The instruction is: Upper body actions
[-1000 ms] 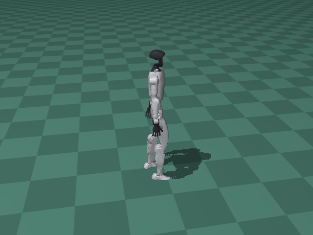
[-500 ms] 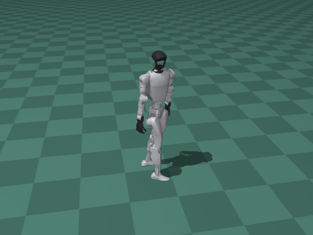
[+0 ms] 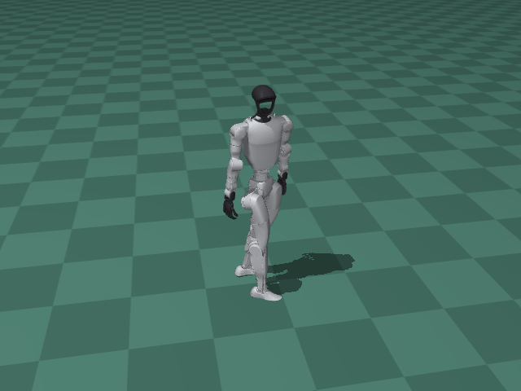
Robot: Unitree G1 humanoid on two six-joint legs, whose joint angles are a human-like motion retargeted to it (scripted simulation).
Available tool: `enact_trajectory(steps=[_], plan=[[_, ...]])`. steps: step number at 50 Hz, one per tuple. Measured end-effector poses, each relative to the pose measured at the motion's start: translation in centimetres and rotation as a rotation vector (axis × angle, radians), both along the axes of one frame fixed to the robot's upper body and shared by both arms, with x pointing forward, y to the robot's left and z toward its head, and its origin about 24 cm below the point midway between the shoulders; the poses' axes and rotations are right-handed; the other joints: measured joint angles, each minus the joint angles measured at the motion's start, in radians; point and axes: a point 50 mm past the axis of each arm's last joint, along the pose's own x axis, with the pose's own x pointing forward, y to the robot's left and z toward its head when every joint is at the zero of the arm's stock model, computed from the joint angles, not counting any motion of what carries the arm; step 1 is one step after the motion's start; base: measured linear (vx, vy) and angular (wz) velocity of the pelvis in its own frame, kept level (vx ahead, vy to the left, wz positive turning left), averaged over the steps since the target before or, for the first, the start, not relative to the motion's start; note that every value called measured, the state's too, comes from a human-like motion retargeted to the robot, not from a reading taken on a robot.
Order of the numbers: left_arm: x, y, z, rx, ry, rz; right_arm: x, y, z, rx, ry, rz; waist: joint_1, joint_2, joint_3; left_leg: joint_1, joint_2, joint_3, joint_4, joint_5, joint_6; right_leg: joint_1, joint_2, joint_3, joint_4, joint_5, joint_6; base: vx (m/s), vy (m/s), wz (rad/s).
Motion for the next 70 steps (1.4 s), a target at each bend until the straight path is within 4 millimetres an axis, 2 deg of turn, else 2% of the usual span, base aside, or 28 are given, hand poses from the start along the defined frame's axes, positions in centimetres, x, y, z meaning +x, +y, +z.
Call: enact_trajectory(steps=[11, 15, 20, 34, 43, 57, 70], plan=[[-0.1, 0.1, 0.0, 0.004, 0.006, -0.003, -0.9, -1.2, 0.1, -0.013, -0.008, -0.064, 0.092, 0.003, -0.026, -0.055, -0.002, -0.164, 0.001, 0.017, 0.035, 0.041, -0.054, -0.098, 0.014, -0.050, -0.070, 0.09, -0.03, 1.10], [0.0, 0.2, 0.0, 0.004, 0.004, -0.004, -1.3, -1.7, 0.2, -0.020, -0.010, -0.087, 0.143, 0.005, -0.050, -0.097, -0.009, -0.244, 0.001, 0.030, 0.050, 0.051, -0.099, -0.213, 0.019, -0.084, -0.086, 0.13, -0.04, 1.43], [0.4, 0.5, 0.0, 0.012, -0.008, 0.011, -1.5, -2.1, 0.2, -0.024, -0.026, -0.116, 0.203, -0.003, -0.074, -0.151, -0.028, -0.357, -0.001, 0.050, 0.072, 0.075, -0.156, -0.365, 0.017, -0.127, -0.091, 0.14, -0.05, 1.52], [1.2, 2.0, 0.0, 0.042, -0.005, 0.010, -1.1, -2.5, 0.2, -0.019, -0.073, -0.150, 0.426, -0.062, -0.098, -0.277, -0.129, -0.657, -0.009, 0.129, 0.118, 0.156, -0.243, -0.617, -0.017, -0.193, -0.103, 0.15, 0.02, 1.29], [1.8, 1.3, -0.1, 0.028, -0.016, 0.020, -0.1, -1.6, 0.1, 0.011, -0.102, -0.109, 0.501, -0.086, -0.104, -0.311, -0.182, -0.804, -0.023, 0.177, 0.134, 0.215, -0.258, -0.749, -0.042, -0.217, -0.096, 0.13, 0.08, 0.87], [2.4, 0.8, -0.3, 0.031, -0.038, 0.062, -0.1, 0.3, -0.3, 0.073, -0.088, 0.018, 0.553, -0.126, -0.097, -0.300, -0.207, -0.884, -0.020, 0.192, 0.141, 0.275, -0.253, -0.821, -0.052, -0.234, -0.093, 0.04, 0.01, 0.29], [2.7, 1.4, -0.2, 0.046, -0.043, 0.048, -1.5, 0.5, -0.3, 0.068, -0.040, 0.012, 0.541, -0.132, -0.116, -0.284, -0.192, -0.859, -0.027, 0.184, 0.143, 0.268, -0.238, -0.793, -0.048, -0.232, -0.099, 0.00, 0.00, -0.03]])
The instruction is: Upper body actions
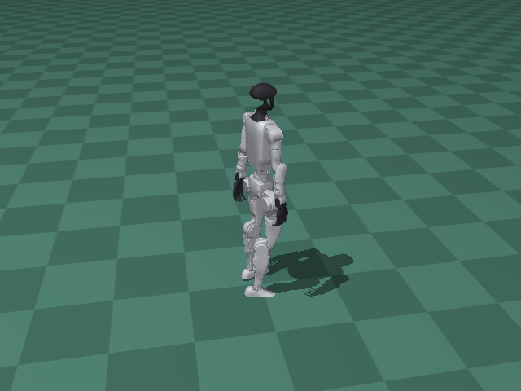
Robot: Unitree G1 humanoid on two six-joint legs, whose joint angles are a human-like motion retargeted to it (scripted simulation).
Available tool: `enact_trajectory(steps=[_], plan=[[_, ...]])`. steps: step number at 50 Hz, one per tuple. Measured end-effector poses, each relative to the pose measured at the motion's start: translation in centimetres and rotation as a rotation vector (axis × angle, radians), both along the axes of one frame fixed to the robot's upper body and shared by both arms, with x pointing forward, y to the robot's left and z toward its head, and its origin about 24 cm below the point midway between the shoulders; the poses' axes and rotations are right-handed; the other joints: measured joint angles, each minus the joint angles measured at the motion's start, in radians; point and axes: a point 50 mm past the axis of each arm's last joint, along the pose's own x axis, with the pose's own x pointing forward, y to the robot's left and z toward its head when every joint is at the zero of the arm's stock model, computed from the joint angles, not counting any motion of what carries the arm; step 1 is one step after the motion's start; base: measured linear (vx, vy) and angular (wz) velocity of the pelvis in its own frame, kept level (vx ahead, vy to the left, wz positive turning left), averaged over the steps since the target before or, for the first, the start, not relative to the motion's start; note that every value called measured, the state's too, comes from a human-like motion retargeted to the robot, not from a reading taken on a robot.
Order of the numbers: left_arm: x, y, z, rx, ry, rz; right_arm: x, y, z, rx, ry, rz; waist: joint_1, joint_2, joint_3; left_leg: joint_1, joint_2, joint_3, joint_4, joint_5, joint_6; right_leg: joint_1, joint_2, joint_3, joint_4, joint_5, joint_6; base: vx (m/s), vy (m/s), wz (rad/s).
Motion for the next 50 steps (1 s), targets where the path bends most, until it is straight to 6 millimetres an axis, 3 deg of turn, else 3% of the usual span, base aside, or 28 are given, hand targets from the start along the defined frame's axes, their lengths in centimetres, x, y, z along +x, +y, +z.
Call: enact_trajectory(steps=[15, 36, 50], plan=[[1.7, 0.0, -0.2, -0.003, -0.053, -0.028, -1.8, -0.5, 0.1, -0.030, 0.059, -0.047, -0.027, 0.022, -0.011, 0.002, 0.017, 0.036, -0.006, -0.002, -0.001, -0.021, 0.012, 0.037, 0.005, 0.008, -0.008, 0.00, 0.00, -0.01], [0.1, -0.1, 0.0, -0.010, 0.000, -0.022, -1.2, 0.1, 0.0, -0.007, 0.042, -0.021, -0.041, 0.034, -0.002, 0.016, 0.031, 0.058, -0.008, -0.001, -0.004, -0.024, 0.024, 0.060, 0.008, 0.013, -0.019, 0.00, 0.00, 0.00], [0.5, -0.4, -0.1, -0.017, -0.012, -0.031, -1.1, 0.0, 0.0, -0.007, 0.038, -0.023, -0.044, 0.029, -0.001, 0.012, 0.032, 0.053, -0.005, 0.003, -0.005, -0.021, 0.026, 0.060, 0.009, 0.012, -0.022, 0.00, 0.00, 0.00]])
